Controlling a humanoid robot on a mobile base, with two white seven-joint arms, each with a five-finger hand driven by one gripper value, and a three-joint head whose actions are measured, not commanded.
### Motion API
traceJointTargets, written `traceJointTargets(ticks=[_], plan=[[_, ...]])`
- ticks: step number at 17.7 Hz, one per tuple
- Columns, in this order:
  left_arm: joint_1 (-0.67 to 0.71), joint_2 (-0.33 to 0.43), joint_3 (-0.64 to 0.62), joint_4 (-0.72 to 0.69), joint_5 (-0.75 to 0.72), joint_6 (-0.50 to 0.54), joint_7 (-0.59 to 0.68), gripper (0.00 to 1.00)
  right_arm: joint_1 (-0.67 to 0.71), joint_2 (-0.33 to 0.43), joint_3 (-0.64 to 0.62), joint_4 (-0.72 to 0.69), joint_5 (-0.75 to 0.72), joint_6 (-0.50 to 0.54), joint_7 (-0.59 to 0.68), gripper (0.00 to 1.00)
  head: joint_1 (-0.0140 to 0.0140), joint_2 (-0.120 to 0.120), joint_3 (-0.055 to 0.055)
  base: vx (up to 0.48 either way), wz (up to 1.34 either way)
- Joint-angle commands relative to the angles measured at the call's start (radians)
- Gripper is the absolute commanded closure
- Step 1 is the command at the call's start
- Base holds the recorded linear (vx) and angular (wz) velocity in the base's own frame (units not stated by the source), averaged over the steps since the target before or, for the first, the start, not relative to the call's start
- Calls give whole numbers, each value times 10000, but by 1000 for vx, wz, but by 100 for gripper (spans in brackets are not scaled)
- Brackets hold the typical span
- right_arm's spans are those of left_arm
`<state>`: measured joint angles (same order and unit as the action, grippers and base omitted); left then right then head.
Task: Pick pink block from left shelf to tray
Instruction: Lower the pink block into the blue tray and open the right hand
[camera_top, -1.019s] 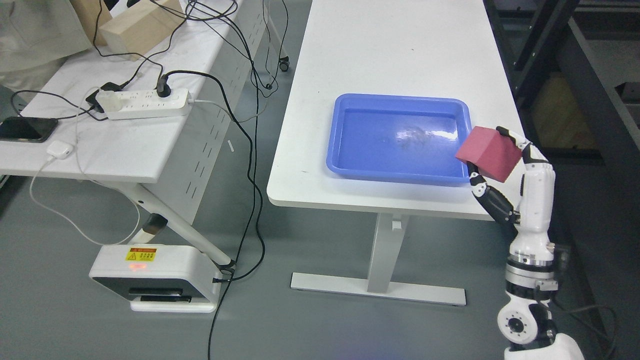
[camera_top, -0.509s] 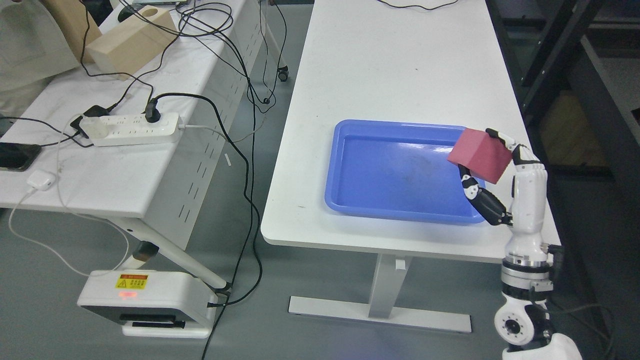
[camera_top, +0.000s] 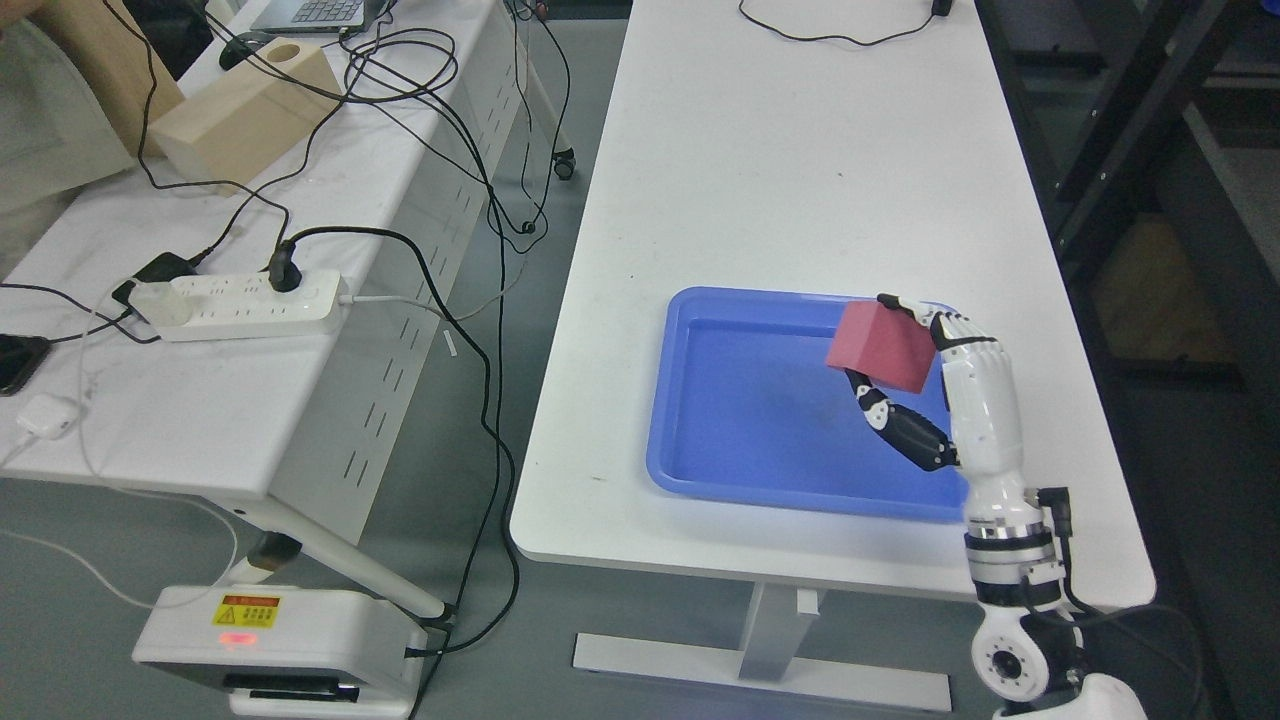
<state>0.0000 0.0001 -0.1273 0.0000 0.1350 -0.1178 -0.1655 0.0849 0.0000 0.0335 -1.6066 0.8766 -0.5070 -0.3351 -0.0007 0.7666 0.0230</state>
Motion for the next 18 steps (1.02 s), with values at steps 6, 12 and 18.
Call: traceJointTargets(ticks=[6, 12, 18], plan=[[199, 174, 0, -174, 0, -4, -1, 0, 256, -175, 264, 98, 24, 376, 2460, 83, 0, 0, 0, 72, 0], [199, 174, 0, -174, 0, -4, -1, 0, 271, -175, 263, 113, -160, 499, 3029, 76, 0, 0, 0, 27, 0], [199, 174, 0, -174, 0, -4, -1, 0, 271, -175, 263, 113, -651, 514, 3045, 50, 0, 0, 0, 2, 0]])
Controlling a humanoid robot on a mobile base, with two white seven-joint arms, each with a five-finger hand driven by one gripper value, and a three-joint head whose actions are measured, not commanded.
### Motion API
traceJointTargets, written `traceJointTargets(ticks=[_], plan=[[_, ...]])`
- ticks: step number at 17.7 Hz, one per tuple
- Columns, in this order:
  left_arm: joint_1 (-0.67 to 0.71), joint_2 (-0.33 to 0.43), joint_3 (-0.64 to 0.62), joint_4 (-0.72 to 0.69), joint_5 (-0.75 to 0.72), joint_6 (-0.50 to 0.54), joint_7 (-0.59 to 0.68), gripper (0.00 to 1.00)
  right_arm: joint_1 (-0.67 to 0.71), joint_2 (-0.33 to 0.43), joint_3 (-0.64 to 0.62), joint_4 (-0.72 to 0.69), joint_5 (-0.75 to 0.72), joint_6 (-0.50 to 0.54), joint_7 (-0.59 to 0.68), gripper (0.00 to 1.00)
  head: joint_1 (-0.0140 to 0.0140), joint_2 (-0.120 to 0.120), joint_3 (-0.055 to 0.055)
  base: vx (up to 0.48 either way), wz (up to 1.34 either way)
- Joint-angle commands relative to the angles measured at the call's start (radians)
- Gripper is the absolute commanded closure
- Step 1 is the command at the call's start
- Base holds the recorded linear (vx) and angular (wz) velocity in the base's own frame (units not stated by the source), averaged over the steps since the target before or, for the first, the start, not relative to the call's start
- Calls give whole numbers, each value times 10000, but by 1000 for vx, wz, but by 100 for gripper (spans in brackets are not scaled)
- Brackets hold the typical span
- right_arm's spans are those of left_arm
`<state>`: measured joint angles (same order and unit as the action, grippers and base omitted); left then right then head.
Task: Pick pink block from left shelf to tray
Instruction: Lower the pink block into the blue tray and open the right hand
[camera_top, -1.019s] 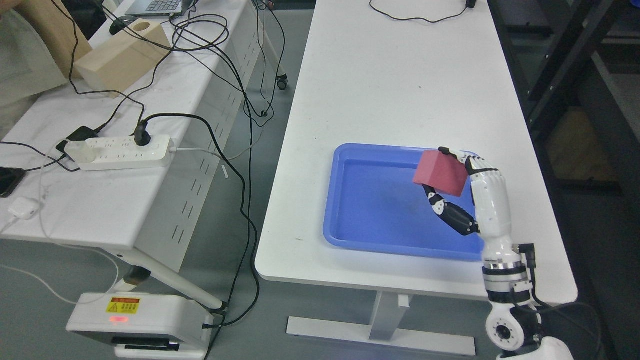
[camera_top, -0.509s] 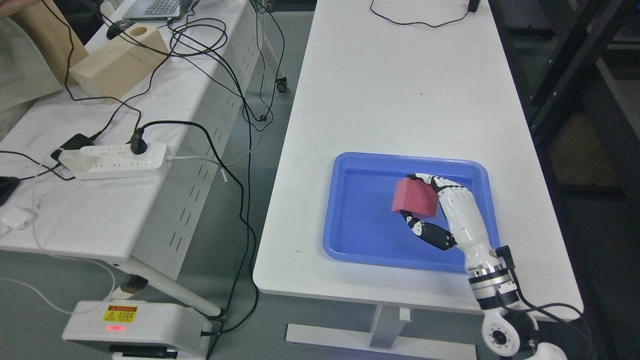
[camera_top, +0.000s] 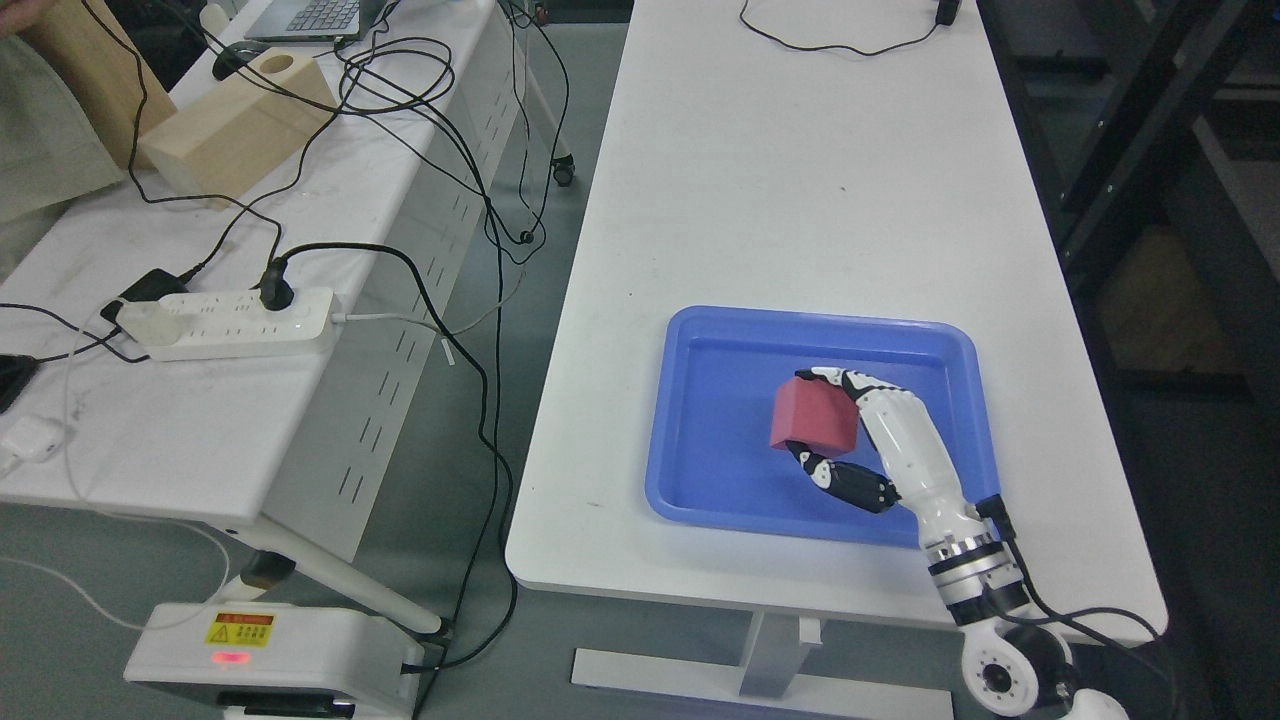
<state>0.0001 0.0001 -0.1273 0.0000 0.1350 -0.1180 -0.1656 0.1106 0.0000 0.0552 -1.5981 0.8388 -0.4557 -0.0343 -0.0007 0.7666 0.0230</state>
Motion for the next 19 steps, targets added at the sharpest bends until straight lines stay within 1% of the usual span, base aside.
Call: traceJointTargets(ticks=[1, 9, 12, 14, 17, 19], plan=[[199, 174, 0, -175, 0, -1, -1, 0, 13, -175, 46, 27, -273, 1, 36, 46, 0, 0, 0, 0, 0], [199, 174, 0, -175, 0, -1, -1, 0, -2, -175, 61, 119, -304, 1, 190, 40, 0, 0, 0, 0, 0], [199, 174, 0, -175, 0, -1, -1, 0, -2, -175, 169, 196, -685, -15, 312, 26, 0, 0, 0, 0, 0], [199, 174, 0, -175, 0, -1, -1, 0, -2, -175, 169, 196, -1023, 1, 511, 23, 0, 0, 0, 0, 0], [199, 174, 0, -175, 0, -1, -1, 0, 13, -175, 154, 211, -1101, 1, 573, 21, 0, 1, 0, 0, 0], [184, 174, 0, -175, 0, -1, -1, 0, 13, -175, 77, 211, -1375, 16, 558, 14, 0, 0, 0, 0, 0]])
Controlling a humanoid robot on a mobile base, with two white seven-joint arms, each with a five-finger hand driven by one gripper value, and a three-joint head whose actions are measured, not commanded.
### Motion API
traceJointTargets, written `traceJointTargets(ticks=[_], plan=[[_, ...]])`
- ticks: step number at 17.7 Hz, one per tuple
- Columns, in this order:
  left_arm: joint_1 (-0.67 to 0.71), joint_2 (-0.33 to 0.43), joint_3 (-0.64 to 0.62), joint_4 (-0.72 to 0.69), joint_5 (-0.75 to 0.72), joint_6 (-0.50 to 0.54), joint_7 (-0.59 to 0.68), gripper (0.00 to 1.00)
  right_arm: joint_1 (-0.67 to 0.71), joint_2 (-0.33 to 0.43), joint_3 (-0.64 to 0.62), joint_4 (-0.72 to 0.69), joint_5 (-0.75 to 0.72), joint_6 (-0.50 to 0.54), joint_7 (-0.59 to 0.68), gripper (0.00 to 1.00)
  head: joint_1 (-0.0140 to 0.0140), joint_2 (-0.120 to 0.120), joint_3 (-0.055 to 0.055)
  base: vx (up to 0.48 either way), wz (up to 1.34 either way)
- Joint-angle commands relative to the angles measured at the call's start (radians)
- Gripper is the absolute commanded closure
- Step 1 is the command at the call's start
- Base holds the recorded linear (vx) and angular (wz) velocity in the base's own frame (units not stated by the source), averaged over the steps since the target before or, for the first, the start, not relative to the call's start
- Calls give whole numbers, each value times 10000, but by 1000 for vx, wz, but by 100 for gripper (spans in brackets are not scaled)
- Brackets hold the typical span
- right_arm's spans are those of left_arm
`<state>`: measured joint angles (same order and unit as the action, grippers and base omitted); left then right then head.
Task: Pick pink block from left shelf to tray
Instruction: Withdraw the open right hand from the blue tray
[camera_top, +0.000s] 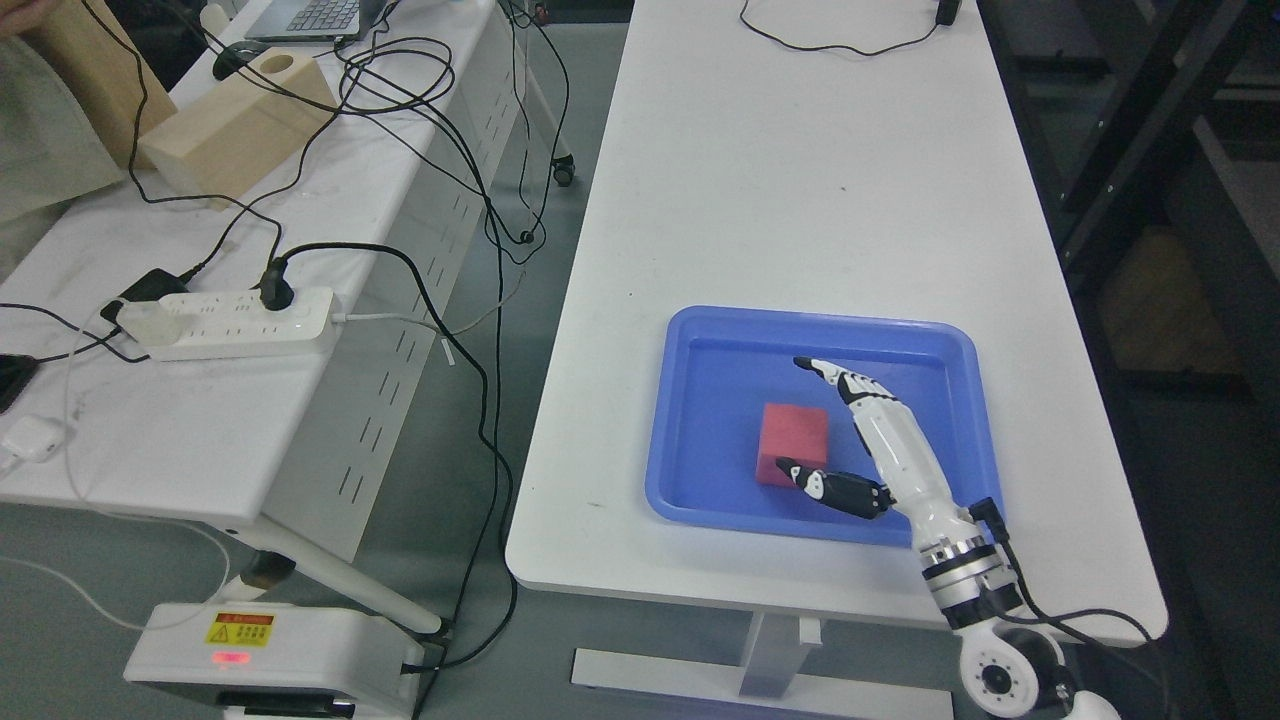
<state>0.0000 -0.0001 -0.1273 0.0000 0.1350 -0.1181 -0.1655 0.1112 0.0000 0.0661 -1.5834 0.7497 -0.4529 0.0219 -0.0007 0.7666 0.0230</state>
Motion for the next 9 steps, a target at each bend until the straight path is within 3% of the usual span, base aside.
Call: traceJointTargets(ticks=[1, 3, 9], plan=[[199, 175, 0, -175, 0, -1, -1, 0, 8, -174, -78, 65, -1079, 18, -5, 9, 0, 0, 0, 0, 0], [199, 175, 0, -175, 0, -1, -1, 0, -7, -174, -475, 50, -2765, 279, 209, 1, 0, 0, 0, 0, 0], [199, 175, 0, -175, 0, -1, -1, 0, -7, -174, -952, 65, -5330, 356, 226, 1, 0, 0, 0, 0, 0]])
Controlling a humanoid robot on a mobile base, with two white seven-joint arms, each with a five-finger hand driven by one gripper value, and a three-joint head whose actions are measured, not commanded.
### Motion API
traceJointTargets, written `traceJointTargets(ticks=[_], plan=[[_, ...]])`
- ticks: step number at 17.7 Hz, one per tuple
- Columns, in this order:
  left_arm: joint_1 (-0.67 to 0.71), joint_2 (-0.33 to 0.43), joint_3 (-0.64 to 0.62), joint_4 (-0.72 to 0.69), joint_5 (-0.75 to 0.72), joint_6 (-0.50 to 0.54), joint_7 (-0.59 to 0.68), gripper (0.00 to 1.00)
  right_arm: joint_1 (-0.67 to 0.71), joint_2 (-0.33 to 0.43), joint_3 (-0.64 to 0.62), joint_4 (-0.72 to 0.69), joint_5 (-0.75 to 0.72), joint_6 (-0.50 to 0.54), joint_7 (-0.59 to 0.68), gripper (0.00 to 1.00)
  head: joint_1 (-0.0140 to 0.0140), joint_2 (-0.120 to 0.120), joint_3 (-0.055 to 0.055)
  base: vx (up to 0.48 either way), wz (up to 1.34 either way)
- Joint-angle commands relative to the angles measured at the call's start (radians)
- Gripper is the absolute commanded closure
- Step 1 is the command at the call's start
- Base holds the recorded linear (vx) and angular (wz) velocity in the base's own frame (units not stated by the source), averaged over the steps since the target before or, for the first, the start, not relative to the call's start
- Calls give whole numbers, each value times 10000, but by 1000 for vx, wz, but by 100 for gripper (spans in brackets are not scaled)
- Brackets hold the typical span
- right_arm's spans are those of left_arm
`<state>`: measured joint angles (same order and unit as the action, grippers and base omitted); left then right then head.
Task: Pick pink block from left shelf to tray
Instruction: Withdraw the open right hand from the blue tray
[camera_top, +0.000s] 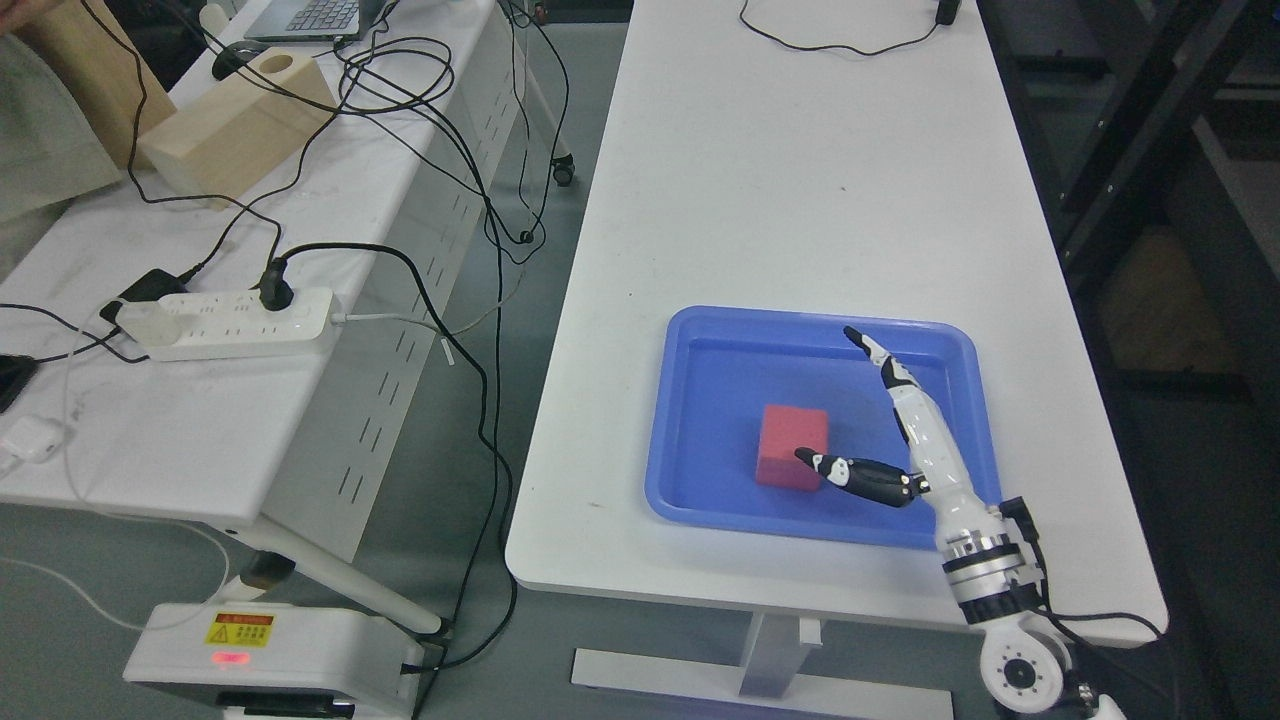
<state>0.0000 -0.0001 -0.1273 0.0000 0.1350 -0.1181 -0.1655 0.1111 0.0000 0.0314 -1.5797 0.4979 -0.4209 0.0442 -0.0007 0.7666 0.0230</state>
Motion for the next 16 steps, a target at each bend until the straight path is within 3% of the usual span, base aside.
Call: traceJointTargets(ticks=[1, 3, 9, 16], plan=[[199, 175, 0, -175, 0, 0, -2, 0, 9, -174, -712, 28, -3150, 37, 3, 1, 0, 0, 0, 0, 0], [199, 175, 0, -175, 0, 0, -2, 0, 39, -174, -881, 13, -3750, 6, 48, 1, 0, 0, 0, 0, 0], [199, 175, 0, -175, 0, 0, -2, 0, 147, -174, -927, 28, -3783, 128, 49, 1, 0, 0, 0, -25, 0], [199, 175, 0, -175, 0, 0, -2, 0, 162, -174, -989, 28, -3798, 2027, 170, 1, 0, 0, 0, -121, -11]])
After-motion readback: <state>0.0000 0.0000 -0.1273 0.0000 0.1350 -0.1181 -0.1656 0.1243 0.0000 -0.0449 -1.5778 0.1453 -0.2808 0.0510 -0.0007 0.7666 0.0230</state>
